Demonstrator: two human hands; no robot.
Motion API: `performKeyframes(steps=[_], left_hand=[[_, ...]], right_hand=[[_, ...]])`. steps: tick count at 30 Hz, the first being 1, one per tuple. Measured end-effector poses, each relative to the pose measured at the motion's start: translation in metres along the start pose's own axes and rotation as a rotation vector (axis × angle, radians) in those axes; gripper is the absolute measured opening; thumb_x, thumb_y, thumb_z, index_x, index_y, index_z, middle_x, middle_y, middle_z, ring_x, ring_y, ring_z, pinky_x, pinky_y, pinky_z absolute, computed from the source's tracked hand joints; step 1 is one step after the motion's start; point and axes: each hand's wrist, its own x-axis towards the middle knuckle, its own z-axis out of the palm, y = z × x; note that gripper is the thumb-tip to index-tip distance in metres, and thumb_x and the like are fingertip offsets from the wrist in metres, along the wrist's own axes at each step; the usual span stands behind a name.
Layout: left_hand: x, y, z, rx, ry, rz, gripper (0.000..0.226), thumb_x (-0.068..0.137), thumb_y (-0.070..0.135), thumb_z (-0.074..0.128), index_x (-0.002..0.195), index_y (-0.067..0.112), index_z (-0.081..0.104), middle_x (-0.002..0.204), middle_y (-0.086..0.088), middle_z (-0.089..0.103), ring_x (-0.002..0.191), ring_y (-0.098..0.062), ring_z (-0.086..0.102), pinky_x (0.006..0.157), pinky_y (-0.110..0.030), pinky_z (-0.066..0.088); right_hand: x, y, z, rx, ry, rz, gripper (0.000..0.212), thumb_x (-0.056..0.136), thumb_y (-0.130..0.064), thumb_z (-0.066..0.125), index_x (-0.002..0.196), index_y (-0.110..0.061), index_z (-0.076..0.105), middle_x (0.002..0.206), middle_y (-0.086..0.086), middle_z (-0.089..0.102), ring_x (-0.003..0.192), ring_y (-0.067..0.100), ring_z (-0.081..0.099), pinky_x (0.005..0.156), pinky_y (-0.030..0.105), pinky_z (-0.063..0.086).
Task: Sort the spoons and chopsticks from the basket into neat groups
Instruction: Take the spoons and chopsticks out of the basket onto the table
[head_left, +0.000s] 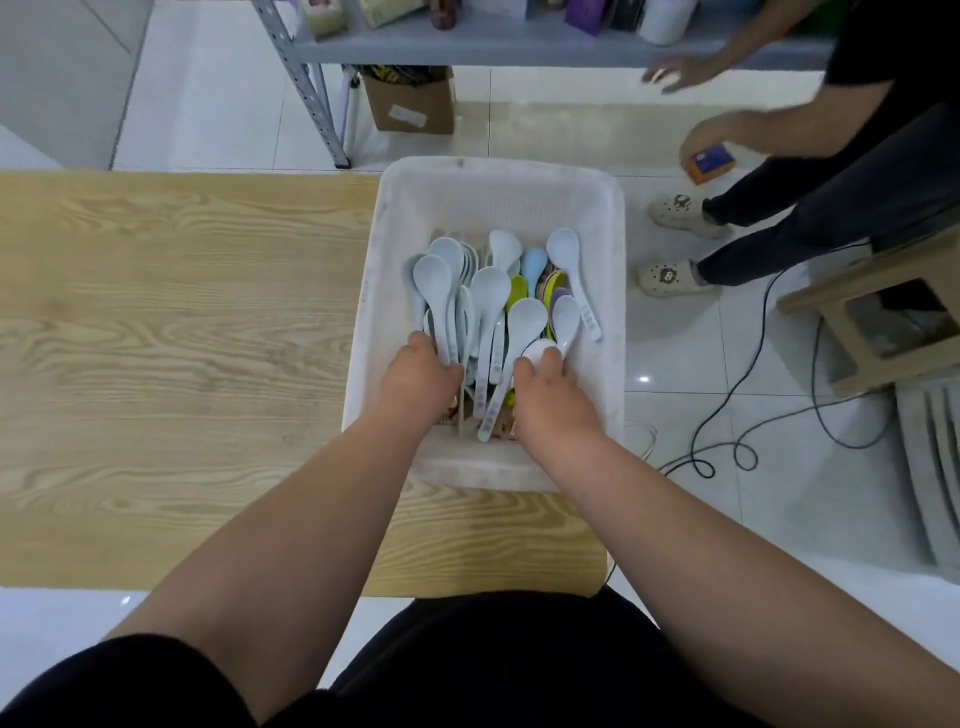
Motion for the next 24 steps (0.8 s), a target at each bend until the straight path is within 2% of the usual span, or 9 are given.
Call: performKeyframes(steps=[2,4,6,8,11,15,18,22,24], left_hand=[[0.001,-0.001,0.002,-0.028,-0.016,-0.004,0.021,0.092,0.024,0.060,0.103,0.011,0.047,0.092,-0.006,0.059,0.075,-0.023,0.057,0.056,-0.030,0.038],[0.001,-0.006,0.003,-0.110,-0.037,-0.018,0.015,0.092,0.021,0.060,0.101,0.014,0.050,0.086,-0.001,0.060,0.069,-0.016,0.057,0.049,-0.026,0.037],[0.001,-0.011,0.004,-0.165,-0.048,-0.008,0.011,0.092,0.023,0.061,0.098,0.019,0.052,0.084,0.002,0.060,0.067,-0.012,0.057,0.047,-0.024,0.037],[0.001,-0.013,0.004,-0.169,-0.028,0.021,0.017,0.092,0.028,0.066,0.092,0.022,0.050,0.081,0.006,0.059,0.066,-0.008,0.056,0.047,-0.022,0.036],[0.002,-0.012,0.004,-0.142,0.001,0.044,0.024,0.089,0.031,0.070,0.099,0.019,0.051,0.079,0.009,0.058,0.066,-0.005,0.055,0.048,-0.021,0.035],[0.005,-0.006,0.002,-0.127,-0.024,0.062,0.026,0.086,0.028,0.072,0.100,0.013,0.056,0.084,0.001,0.064,0.071,-0.015,0.062,0.050,-0.024,0.038],[0.007,-0.003,-0.001,-0.138,-0.051,0.062,0.019,0.082,0.022,0.071,0.093,0.010,0.061,0.081,-0.003,0.067,0.069,-0.018,0.064,0.048,-0.024,0.038],[0.007,-0.004,-0.007,-0.157,-0.109,0.060,0.009,0.080,0.017,0.069,0.076,0.015,0.062,0.070,-0.001,0.066,0.062,-0.015,0.062,0.046,-0.022,0.037],[0.007,-0.008,-0.010,-0.153,-0.136,0.057,0.006,0.081,0.018,0.068,0.080,0.013,0.064,0.071,-0.001,0.066,0.063,-0.015,0.061,0.047,-0.023,0.038]], right_hand=[[0.000,0.005,0.002,0.082,0.028,0.015,0.059,0.086,0.001,0.060,0.137,-0.013,0.035,0.148,0.020,0.016,0.117,0.037,0.044,0.083,0.039,0.048],[-0.002,0.010,0.005,0.247,0.064,0.043,0.070,0.082,0.004,0.059,0.141,-0.021,0.030,0.153,0.015,0.008,0.116,0.035,0.046,0.082,0.036,0.048],[-0.002,0.012,0.008,0.467,0.104,0.096,0.079,0.082,0.000,0.060,0.146,-0.030,0.026,0.150,0.008,0.013,0.100,0.025,0.054,0.069,0.026,0.047],[0.002,0.011,0.012,0.664,0.146,0.197,0.080,0.083,-0.007,0.063,0.148,-0.033,0.025,0.142,0.006,0.028,0.079,0.012,0.049,0.055,0.019,0.038],[0.010,0.004,0.015,0.799,0.135,0.284,0.084,0.085,-0.013,0.066,0.152,-0.028,0.019,0.133,0.007,0.049,0.086,0.019,0.056,0.061,0.030,0.049],[0.022,-0.012,0.018,0.737,0.088,0.309,0.081,0.089,-0.022,0.064,0.153,-0.025,0.014,0.118,0.006,0.060,0.085,0.023,0.057,0.065,0.033,0.051],[0.027,-0.026,0.024,0.634,0.081,0.324,0.086,0.090,-0.032,0.068,0.155,-0.022,0.012,0.124,0.011,0.055,0.099,0.028,0.059,0.070,0.032,0.043],[0.028,-0.035,0.030,0.684,0.081,0.361,0.085,0.090,-0.027,0.070,0.155,-0.026,0.014,0.137,0.016,0.040,0.117,0.033,0.053,0.088,0.039,0.047],[0.025,-0.036,0.031,0.729,0.089,0.372,0.089,0.088,-0.023,0.071,0.155,-0.028,0.013,0.138,0.014,0.042,0.118,0.032,0.053,0.086,0.038,0.048]])
